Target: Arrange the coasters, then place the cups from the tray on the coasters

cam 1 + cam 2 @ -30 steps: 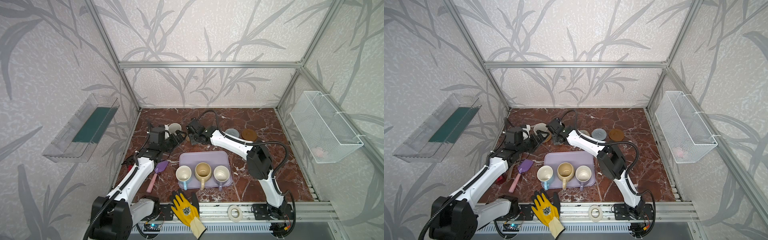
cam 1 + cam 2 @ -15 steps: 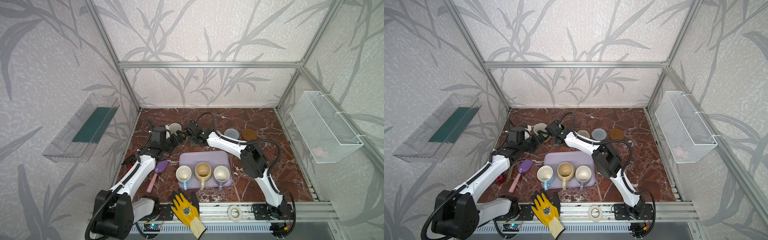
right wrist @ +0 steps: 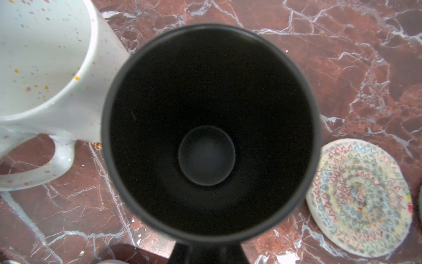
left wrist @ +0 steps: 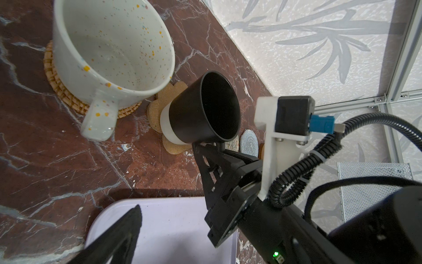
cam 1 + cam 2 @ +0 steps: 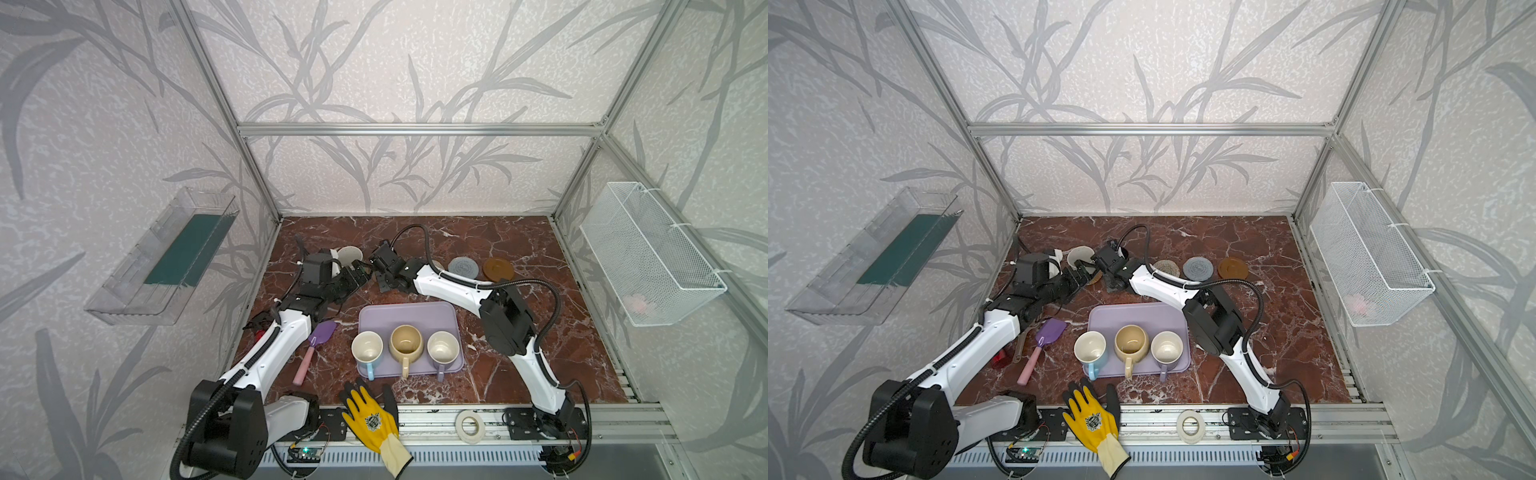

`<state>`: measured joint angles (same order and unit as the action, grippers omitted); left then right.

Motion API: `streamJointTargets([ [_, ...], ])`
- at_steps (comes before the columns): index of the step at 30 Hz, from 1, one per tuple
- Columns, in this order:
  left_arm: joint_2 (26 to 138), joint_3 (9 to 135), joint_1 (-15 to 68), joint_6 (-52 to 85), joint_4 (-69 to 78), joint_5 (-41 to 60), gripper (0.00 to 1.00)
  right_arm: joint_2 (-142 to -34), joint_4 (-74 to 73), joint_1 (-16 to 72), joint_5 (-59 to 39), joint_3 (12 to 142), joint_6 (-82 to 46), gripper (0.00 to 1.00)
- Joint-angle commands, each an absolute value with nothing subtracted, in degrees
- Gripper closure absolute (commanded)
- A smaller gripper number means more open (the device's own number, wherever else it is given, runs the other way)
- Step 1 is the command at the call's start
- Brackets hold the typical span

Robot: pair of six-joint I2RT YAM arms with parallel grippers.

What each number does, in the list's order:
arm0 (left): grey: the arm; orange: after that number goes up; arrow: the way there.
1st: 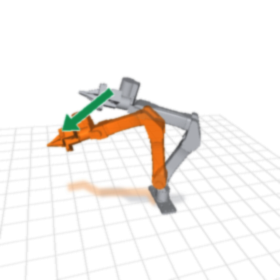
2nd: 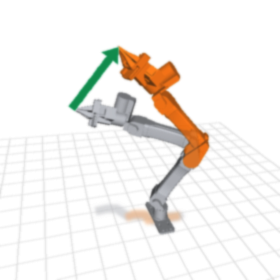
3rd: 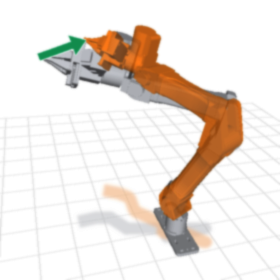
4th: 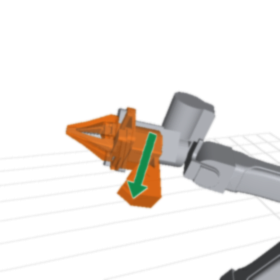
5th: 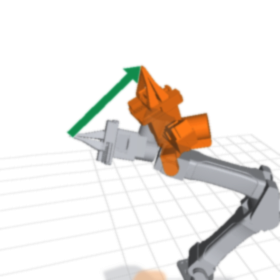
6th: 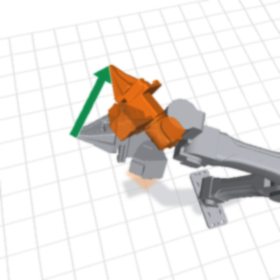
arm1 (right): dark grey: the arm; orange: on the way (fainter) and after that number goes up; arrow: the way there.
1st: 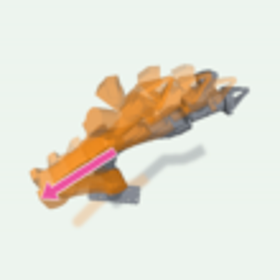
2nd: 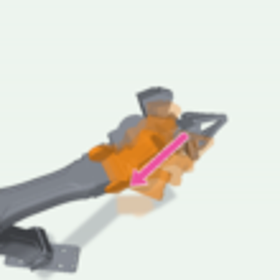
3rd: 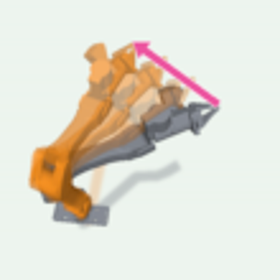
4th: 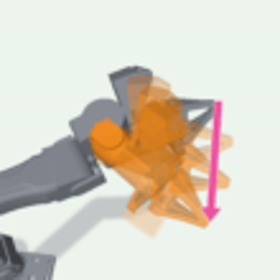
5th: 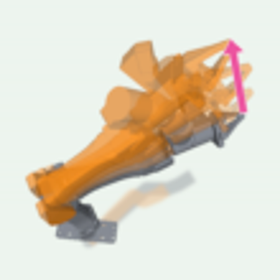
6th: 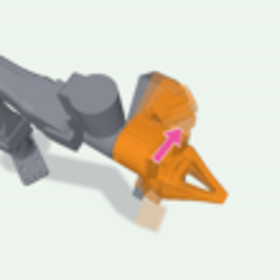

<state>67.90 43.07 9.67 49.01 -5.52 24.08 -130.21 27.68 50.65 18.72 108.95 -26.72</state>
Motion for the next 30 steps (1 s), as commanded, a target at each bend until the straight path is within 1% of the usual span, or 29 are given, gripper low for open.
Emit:
streamJointTargets([
  [1, 68.5, 44.5, 9.5, 48.4, -4.5, 23.6, 0.04, -128.5, 23.9, 50.4, 22.6, 110.3, -26.3, 1.00],
  [7, 68.5, 44.4, 9.5, 48.2, -4.4, 23.4, 0.04, -127.8, 22.4, 50.4, 23.2, 109.1, -26.2, 1.00],
  [17, 68.9, 43.9, 9.5, 48.4, -3.9, 23.6, 0.04, -129.2, 24.6, 50.6, 23.1, 108.2, -27.0, 1.00],
  [24, 68.7, 43.2, 9.5, 48.9, -3.3, 23.9, 0.04, -129.2, 25.6, 51.3, 22.0, 106.5, -27.4, 1.00],
  [30, 68.0, 42.8, 9.5, 49.2, -3.1, 24.0, 0.04, -128.7, 25.5, 51.6, 19.1, 104.9, -28.5, 1.00],
])
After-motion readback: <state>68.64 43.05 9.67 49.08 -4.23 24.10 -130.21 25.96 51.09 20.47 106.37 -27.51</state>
